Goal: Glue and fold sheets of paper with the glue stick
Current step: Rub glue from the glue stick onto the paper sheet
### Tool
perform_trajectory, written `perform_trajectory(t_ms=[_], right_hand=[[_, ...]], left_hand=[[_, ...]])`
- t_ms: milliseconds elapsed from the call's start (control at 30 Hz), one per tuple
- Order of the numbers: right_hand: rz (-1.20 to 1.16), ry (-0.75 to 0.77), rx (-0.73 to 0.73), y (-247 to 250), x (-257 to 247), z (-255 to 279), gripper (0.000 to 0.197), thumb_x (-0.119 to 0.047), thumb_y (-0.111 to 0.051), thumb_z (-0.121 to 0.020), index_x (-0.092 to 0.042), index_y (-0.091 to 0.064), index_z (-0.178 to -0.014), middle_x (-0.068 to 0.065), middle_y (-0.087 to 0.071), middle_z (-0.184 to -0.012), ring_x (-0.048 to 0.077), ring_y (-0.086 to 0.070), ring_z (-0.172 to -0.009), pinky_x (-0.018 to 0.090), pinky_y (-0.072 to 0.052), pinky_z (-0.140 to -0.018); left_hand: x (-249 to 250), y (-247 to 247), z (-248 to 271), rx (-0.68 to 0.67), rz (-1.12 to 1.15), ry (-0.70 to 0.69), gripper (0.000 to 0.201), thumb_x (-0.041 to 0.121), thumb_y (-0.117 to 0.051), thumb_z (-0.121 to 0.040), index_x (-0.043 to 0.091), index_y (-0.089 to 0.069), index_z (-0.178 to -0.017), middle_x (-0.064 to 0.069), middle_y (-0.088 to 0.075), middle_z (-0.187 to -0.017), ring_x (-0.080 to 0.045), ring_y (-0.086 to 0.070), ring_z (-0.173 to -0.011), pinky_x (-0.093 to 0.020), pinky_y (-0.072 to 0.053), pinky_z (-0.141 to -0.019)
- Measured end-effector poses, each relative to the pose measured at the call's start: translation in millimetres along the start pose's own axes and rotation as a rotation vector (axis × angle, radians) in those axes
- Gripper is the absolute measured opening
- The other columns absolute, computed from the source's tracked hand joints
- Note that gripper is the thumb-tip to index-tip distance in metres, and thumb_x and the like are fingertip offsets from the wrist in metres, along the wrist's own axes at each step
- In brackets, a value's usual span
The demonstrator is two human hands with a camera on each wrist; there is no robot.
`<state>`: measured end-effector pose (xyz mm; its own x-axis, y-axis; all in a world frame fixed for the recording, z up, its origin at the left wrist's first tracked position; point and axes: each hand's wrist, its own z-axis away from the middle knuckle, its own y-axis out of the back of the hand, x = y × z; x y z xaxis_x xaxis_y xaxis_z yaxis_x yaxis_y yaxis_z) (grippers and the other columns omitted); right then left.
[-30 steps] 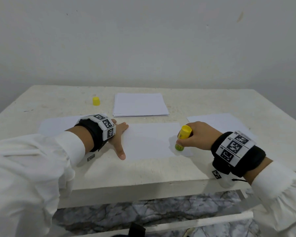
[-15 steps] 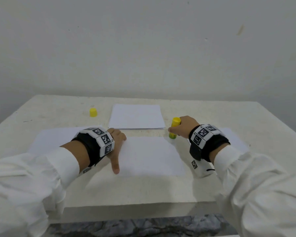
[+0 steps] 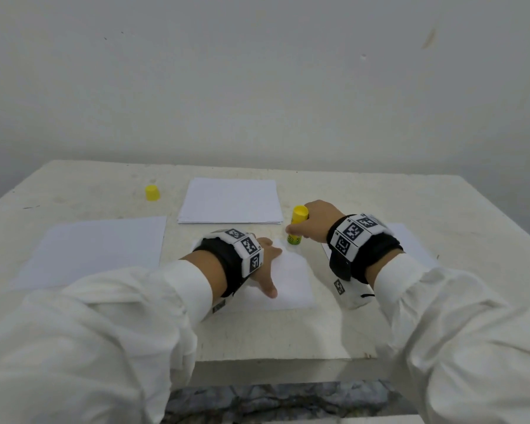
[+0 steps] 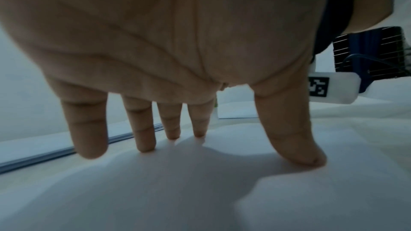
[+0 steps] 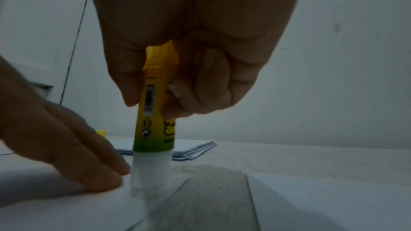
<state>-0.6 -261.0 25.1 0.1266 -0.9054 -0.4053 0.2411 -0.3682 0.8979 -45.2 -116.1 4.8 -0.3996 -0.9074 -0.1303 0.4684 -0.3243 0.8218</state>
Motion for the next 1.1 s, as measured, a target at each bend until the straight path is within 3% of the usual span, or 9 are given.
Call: perform_trajectory(t_ms=[100, 200, 467, 567, 700, 833, 900, 967, 1100], right_hand=[[-0.016, 0.043, -0.018, 0.8, 0.9, 17.0, 0.033, -0.033, -0.068, -0.081, -0.015, -0.046, -0.064, 0.0, -0.049, -0.066, 0.015, -0.046, -0.061, 0.025, -0.036, -0.056], [-0.008, 0.1, -0.054, 0.4, 3.0, 38.1, 0.034, -0.032, -0.068, -0.082, -0.015, -0.046, -0.063, -0.001, -0.047, -0.065, 0.013, -0.045, -0.06, 0.024, -0.034, -0.055], [-0.011, 0.124, -0.163, -1.0, 7.5, 83.6, 0.026, -0.032, -0.069, -0.081, -0.007, -0.062, -0.085, -0.001, -0.056, -0.074, 0.013, -0.051, -0.067, 0.024, -0.04, -0.06], [-0.138, 0.092, -0.227, 10.6, 12.3, 88.0, 0.021, -0.025, -0.073, -0.078, -0.011, -0.067, -0.093, 0.002, -0.068, -0.08, 0.01, -0.058, -0.062, 0.023, -0.046, -0.059], [-0.371, -0.002, -0.092, 34.7, 33.4, 71.9, 0.026, -0.013, -0.073, -0.072, -0.017, -0.056, -0.091, 0.005, -0.072, -0.078, 0.01, -0.057, -0.058, 0.023, -0.037, -0.049], [-0.425, -0.113, 0.03, 34.8, 40.7, 41.2, 0.015, -0.016, -0.057, -0.086, -0.013, -0.058, -0.101, 0.004, -0.053, -0.086, 0.016, -0.048, -0.073, 0.026, -0.041, -0.061], [-0.466, -0.146, 0.071, 29.3, 37.8, 23.9, 0.022, -0.017, -0.053, -0.089, -0.006, -0.06, -0.107, 0.006, -0.047, -0.086, 0.019, -0.043, -0.075, 0.028, -0.037, -0.066], [-0.508, -0.134, 0.122, 23.2, 33.1, 7.5, 0.029, -0.016, -0.057, -0.089, -0.005, -0.06, -0.115, 0.005, -0.053, -0.086, 0.02, -0.048, -0.075, 0.027, -0.036, -0.069], [-0.436, -0.196, 0.163, 12.4, 20.9, -18.4, 0.042, -0.011, -0.067, -0.084, -0.008, -0.057, -0.125, 0.01, -0.06, -0.119, 0.026, -0.055, -0.11, 0.028, -0.04, -0.086]], left_hand=[[0.7, -0.8, -0.6, 0.012, -0.004, 0.005, 0.102, 0.066, -0.062, -0.077, 0.026, -0.007, -0.153, -0.002, -0.008, -0.16, -0.032, -0.018, -0.142, -0.046, -0.022, -0.115], [-0.1, -0.7, -1.0, 0.014, -0.009, 0.009, 0.103, 0.067, -0.061, -0.077, 0.027, -0.006, -0.153, -0.002, -0.007, -0.16, -0.032, -0.017, -0.143, -0.046, -0.021, -0.116], [0.0, -1.4, 0.3, 0.021, -0.002, 0.009, 0.104, 0.068, -0.06, -0.077, 0.026, -0.002, -0.153, -0.001, -0.003, -0.161, -0.029, -0.012, -0.145, -0.042, -0.015, -0.116], [-1.1, -2.5, 0.5, 0.024, 0.013, 0.01, 0.104, 0.067, -0.061, -0.077, 0.027, -0.004, -0.153, 0.0, -0.002, -0.161, -0.029, -0.013, -0.145, -0.042, -0.015, -0.116], [-4.6, -4.3, 0.3, 0.038, 0.047, -0.008, 0.104, 0.067, -0.064, -0.074, 0.027, -0.01, -0.152, 0.001, -0.008, -0.16, -0.03, -0.017, -0.143, -0.046, -0.021, -0.116], [-9.1, -7.9, 2.4, 0.089, 0.14, -0.027, 0.099, 0.062, -0.071, -0.07, 0.031, -0.02, -0.149, 0.006, -0.021, -0.155, -0.025, -0.024, -0.138, -0.046, -0.027, -0.112], [-10.7, -10.6, 3.4, 0.113, 0.193, -0.026, 0.095, 0.06, -0.074, -0.067, 0.032, -0.028, -0.146, 0.005, -0.024, -0.15, -0.024, -0.028, -0.135, -0.045, -0.031, -0.109], [-11.8, -13.4, 3.5, 0.13, 0.248, -0.015, 0.094, 0.059, -0.076, -0.065, 0.033, -0.032, -0.144, 0.003, -0.024, -0.144, -0.023, -0.031, -0.131, -0.045, -0.035, -0.107], [-12.3, -17.8, 1.2, 0.136, 0.275, -0.013, 0.091, 0.059, -0.074, -0.066, 0.034, -0.031, -0.143, 0.002, -0.028, -0.141, -0.023, -0.029, -0.13, -0.044, -0.034, -0.106]])
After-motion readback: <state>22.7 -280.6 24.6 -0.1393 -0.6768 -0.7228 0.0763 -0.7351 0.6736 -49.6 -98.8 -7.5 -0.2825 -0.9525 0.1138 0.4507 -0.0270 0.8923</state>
